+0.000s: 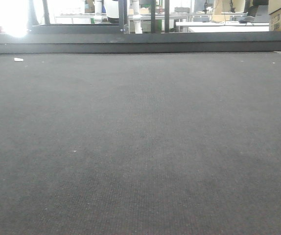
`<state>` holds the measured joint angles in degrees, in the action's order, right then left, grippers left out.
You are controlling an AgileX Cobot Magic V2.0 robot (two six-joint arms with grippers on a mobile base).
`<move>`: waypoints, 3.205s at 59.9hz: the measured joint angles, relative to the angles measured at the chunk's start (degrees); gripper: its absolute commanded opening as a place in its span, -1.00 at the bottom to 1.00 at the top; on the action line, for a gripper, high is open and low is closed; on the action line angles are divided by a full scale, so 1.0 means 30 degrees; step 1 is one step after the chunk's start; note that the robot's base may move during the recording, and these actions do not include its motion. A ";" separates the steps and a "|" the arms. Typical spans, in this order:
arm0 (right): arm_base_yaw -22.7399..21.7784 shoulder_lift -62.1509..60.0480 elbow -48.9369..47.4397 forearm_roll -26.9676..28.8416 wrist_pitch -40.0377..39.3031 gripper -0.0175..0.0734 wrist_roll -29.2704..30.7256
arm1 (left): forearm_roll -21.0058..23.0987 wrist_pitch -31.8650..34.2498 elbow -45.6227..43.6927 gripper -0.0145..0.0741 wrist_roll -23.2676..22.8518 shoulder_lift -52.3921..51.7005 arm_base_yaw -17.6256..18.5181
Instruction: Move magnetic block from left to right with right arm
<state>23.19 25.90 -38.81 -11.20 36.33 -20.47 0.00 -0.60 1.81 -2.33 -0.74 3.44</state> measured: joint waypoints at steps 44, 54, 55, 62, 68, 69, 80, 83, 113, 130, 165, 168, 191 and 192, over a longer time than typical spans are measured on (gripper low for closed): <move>0.0000 -0.0838 0.0000 0.0000 0.0105 -0.23 0.0041 | 0.0000 0.0000 0.0000 -0.94 0.0000 0.0000 0.0000; 0.0000 -0.0838 0.0000 0.0000 0.0105 -0.23 0.0041 | 0.0000 0.0000 0.0000 -0.94 0.0000 0.0000 0.0000; 0.0000 -0.0838 0.0015 0.0000 0.0105 -0.23 0.0041 | 0.0000 0.0000 0.0000 -0.94 0.0000 0.0000 0.0000; 0.0000 -0.0838 0.0015 0.0000 0.0105 -0.23 0.0041 | 0.0000 0.0000 0.0000 -0.94 0.0000 0.0000 0.0000; 0.0000 -0.0838 0.0015 0.0000 0.0105 -0.23 0.0041 | 0.0000 0.0000 0.0000 -0.94 0.0000 0.0000 0.0000; 0.0000 -0.0838 0.0015 0.0000 0.0105 -0.23 0.0041 | 0.0000 0.0000 0.0000 -0.94 0.0000 0.0000 0.0000; 0.0000 -0.0838 0.0015 0.0000 0.0105 -0.23 0.0041 | 0.0000 0.0000 0.0000 -0.94 0.0000 0.0000 0.0000; 0.0000 -0.0838 0.0015 0.0000 0.0105 -0.23 0.0041 | 0.0000 0.0000 0.0000 -0.94 0.0000 0.0000 0.0000; 0.0000 -0.0838 0.0015 0.0000 0.0105 -0.23 0.0041 | 0.0000 0.0000 0.0000 -0.94 0.0000 0.0000 -0.0451; 0.0000 -0.0838 0.0015 0.0000 0.0105 -0.23 0.0041 | 0.0000 0.0000 0.0000 -0.94 0.0000 0.0000 -0.1115; 0.0000 -0.0838 0.0015 0.0000 0.0105 -0.23 0.0041 | 0.0000 0.0000 0.0000 -0.94 0.0000 0.0000 0.0216; 0.0000 -0.0838 0.0015 0.0000 0.0105 -0.23 0.0041 | 0.0000 0.0000 0.0000 -0.94 0.0000 0.0000 0.0216; 0.0000 -0.0838 0.0015 0.0000 0.0105 -0.23 0.0041 | 0.0000 0.0000 0.0000 -0.94 0.0000 0.0000 0.0216; 0.0000 -0.0838 0.0015 0.0000 0.0105 -0.23 0.0041 | 0.0000 0.0000 0.0000 -0.94 0.0000 0.0000 0.0216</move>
<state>23.19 23.39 -38.77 -11.20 36.64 -20.35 0.00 -0.60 1.81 -2.33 -0.74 4.09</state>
